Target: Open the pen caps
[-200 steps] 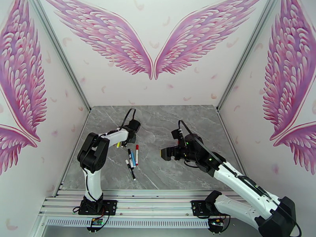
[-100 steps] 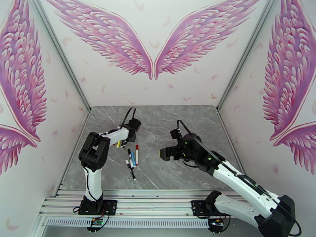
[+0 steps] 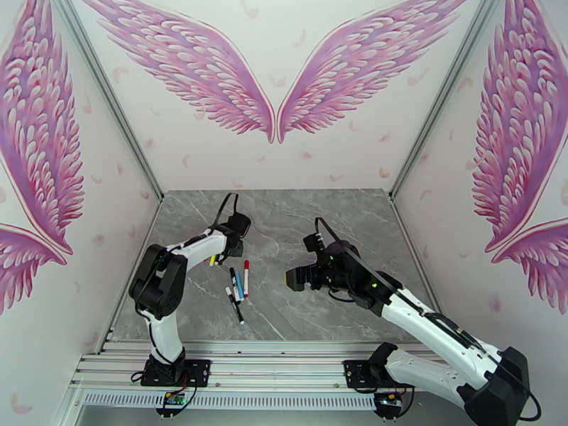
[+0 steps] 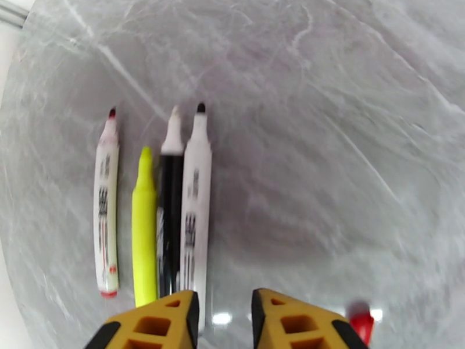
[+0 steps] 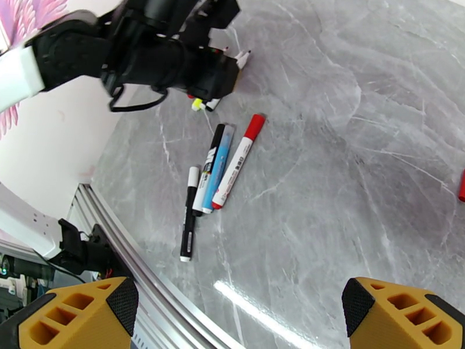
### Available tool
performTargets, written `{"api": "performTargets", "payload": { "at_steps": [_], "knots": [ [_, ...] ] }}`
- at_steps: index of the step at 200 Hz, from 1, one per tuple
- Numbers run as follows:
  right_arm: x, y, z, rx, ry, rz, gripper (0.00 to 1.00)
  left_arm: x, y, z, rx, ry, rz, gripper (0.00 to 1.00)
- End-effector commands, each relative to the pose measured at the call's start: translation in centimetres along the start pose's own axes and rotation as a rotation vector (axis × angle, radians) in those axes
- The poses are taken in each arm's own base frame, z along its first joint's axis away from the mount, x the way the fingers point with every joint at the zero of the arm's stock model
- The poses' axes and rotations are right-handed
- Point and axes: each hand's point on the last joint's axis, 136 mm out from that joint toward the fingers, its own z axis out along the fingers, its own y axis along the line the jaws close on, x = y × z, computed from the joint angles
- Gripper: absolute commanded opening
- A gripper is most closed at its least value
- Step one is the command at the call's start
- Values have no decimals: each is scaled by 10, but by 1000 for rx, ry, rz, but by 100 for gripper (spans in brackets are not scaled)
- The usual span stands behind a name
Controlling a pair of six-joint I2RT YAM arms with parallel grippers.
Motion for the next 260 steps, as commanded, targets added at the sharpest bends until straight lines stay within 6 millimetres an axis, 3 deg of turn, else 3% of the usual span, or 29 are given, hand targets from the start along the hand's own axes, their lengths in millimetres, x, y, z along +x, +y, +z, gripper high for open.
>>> {"api": "performTargets", "payload": {
  "at_steps": [1,22,49,81,106,154,260],
  "knots": [
    [-4,5,-5,16,-10,-32,99,38,4,-23,69,70,-121,33],
    [-3,6,-5,21,-11,-38,99,73,4,-34,123,113,-198,37],
    [0,4,-4,38,-3,-27,99,111,-11,-48,219,162,-277,47],
    [4,4,-2,40,11,-19,99,140,-36,-62,302,189,-315,50],
    [7,1,-2,51,21,-11,99,159,-45,-61,305,212,-330,51],
    [11,0,-4,53,17,2,99,180,-40,-52,252,236,-346,47],
    [14,-5,0,67,20,7,99,194,-26,-49,193,260,-330,37]
  ]
}}
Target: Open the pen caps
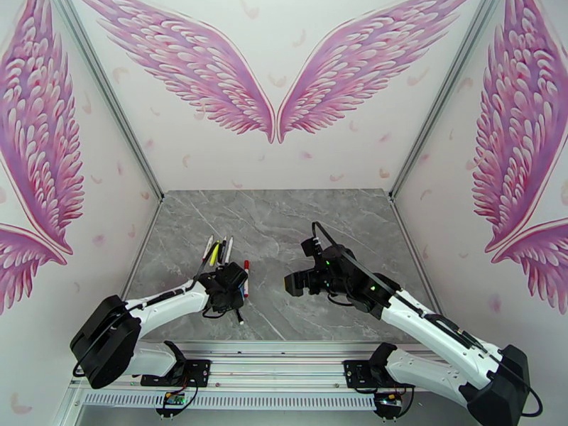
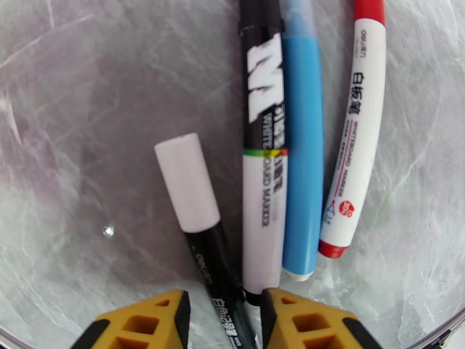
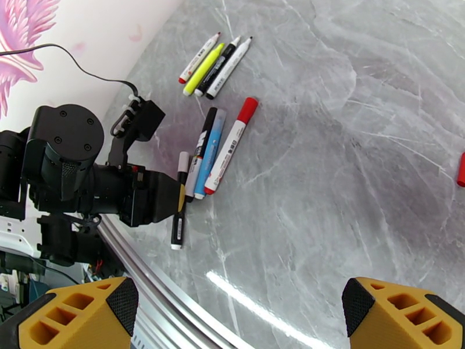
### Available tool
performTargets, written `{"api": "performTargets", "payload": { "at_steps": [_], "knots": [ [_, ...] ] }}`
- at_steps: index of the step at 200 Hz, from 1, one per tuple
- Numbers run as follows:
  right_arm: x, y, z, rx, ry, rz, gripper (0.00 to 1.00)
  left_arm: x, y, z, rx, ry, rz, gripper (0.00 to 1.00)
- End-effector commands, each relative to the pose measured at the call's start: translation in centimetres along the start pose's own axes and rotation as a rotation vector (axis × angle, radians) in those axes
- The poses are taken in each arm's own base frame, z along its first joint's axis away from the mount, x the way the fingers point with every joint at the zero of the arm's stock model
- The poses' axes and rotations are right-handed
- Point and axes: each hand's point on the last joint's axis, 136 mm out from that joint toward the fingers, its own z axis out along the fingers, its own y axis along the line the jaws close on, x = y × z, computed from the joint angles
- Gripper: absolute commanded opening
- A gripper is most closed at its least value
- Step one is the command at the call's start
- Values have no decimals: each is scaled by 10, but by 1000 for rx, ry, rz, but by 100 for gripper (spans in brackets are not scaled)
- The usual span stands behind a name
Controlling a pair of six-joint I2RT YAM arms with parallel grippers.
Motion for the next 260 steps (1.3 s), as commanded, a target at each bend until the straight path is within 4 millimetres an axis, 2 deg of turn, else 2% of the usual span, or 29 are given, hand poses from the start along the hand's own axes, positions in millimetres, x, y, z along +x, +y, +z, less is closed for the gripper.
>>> {"api": "performTargets", "payload": {
  "at_steps": [1,40,52,73,115,166,203,260],
  "knots": [
    [4,-4,-1,24,-3,12,99,7,16,1,-48,4,4,37],
    [6,-6,0,27,2,13,99,6,18,-2,-43,-7,-3,35],
    [6,-6,1,28,3,14,99,5,15,-5,-28,-13,-3,39],
    [7,-7,2,32,7,15,99,4,14,-10,-17,-18,-3,38],
    [7,-6,3,28,5,20,99,12,22,-3,-35,3,-5,36],
    [9,-8,2,33,9,22,99,16,14,4,16,12,-23,37],
    [10,-8,1,34,7,24,99,10,16,-6,6,-6,-27,37],
    [11,-8,3,29,9,30,99,5,-4,-24,131,-27,-65,37]
  ]
}}
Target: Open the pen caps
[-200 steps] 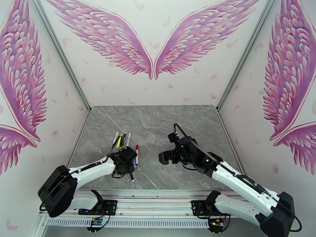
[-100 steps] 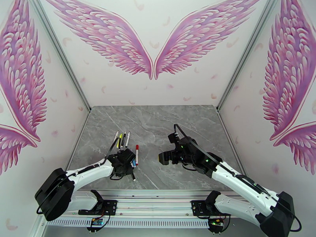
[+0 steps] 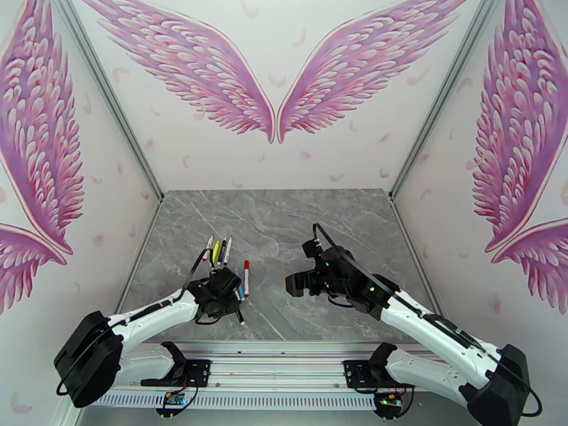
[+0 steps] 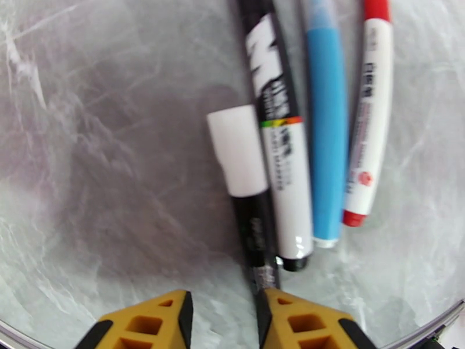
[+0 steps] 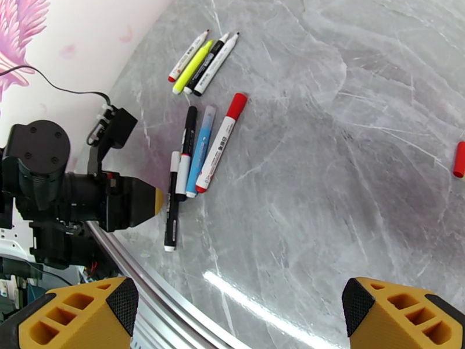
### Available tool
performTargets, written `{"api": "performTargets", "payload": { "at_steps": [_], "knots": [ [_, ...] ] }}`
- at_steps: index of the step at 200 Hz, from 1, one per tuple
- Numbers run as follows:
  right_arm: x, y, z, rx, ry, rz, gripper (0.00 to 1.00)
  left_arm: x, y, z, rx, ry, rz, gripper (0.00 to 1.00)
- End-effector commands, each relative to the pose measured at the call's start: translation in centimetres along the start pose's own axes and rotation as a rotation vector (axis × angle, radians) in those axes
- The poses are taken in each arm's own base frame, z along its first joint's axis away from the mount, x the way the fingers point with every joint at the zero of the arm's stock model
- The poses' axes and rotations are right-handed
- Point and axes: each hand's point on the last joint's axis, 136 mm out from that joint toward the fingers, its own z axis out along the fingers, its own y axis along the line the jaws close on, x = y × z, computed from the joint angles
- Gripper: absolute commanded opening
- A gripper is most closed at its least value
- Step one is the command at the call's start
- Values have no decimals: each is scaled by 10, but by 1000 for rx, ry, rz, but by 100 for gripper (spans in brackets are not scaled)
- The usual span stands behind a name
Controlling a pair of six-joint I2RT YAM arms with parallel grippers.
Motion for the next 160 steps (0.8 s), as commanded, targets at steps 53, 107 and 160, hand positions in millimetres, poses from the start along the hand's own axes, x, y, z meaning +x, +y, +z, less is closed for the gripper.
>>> {"api": "performTargets", "payload": {
  "at_steps": [53,107,160],
  "knots": [
    [1,0,-1,5,-7,5,99,7,-13,14,61,35,-23,37],
    [3,-1,0,10,0,5,99,11,-6,23,21,55,-9,37],
    [3,-1,1,12,4,3,99,7,18,24,-92,38,12,31]
  ]
}}
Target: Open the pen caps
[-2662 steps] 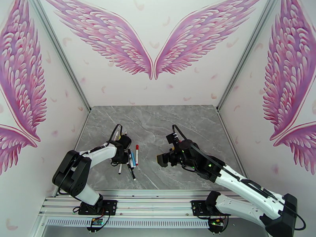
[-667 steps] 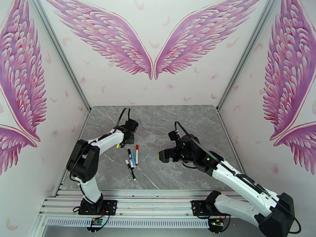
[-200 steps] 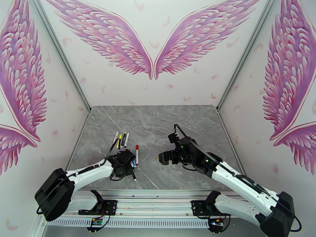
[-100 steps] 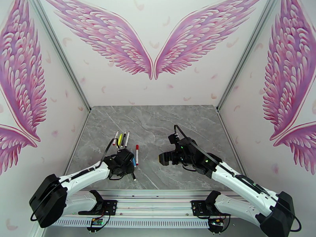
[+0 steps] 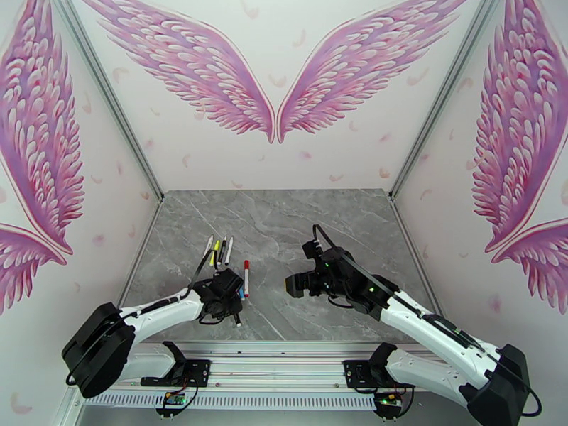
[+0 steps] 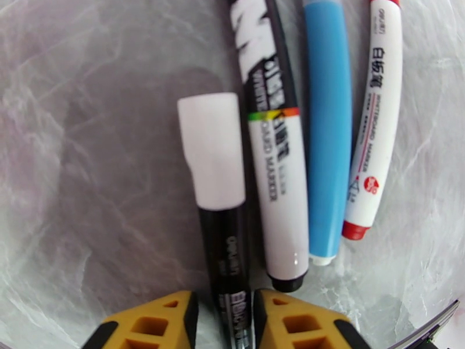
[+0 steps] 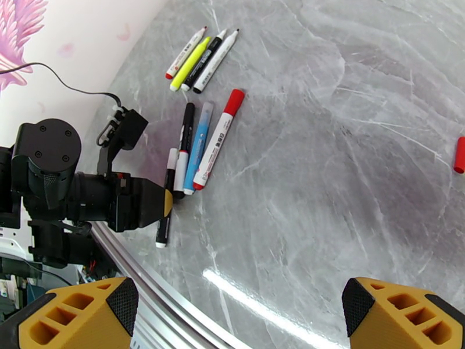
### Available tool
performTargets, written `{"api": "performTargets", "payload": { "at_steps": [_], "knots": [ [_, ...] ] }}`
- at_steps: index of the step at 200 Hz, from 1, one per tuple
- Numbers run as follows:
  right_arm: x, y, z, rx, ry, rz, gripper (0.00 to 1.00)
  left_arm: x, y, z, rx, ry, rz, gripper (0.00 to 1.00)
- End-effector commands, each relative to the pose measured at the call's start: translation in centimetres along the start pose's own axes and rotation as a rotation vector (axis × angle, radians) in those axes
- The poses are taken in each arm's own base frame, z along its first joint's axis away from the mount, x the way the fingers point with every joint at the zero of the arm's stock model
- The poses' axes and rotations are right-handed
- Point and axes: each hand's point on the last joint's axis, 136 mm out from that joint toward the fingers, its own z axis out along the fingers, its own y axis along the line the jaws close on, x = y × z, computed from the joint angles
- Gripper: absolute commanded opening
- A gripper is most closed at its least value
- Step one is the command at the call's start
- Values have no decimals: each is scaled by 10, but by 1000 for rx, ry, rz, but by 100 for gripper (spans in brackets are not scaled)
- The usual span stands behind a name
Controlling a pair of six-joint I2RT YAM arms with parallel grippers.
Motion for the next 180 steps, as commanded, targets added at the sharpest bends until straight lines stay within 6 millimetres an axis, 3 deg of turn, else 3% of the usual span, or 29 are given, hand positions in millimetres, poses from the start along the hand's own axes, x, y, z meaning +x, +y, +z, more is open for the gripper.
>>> {"api": "performTargets", "payload": {
  "at_steps": [1,51,86,126,159,180],
  "knots": [
    [2,-1,0,11,2,1,99,0,20,1,-94,-4,18,31],
    [1,0,1,11,4,-1,99,-5,42,6,-183,10,39,31],
    [2,-1,0,16,5,0,99,-10,46,6,-220,-6,57,27],
    [4,-3,1,19,9,4,99,-21,28,-4,-140,-51,61,22],
    [3,1,1,-1,8,32,99,-34,14,-30,-82,-111,120,22],
    [0,8,1,-41,3,97,99,-40,-8,-49,24,-147,198,21]
  ]
}}
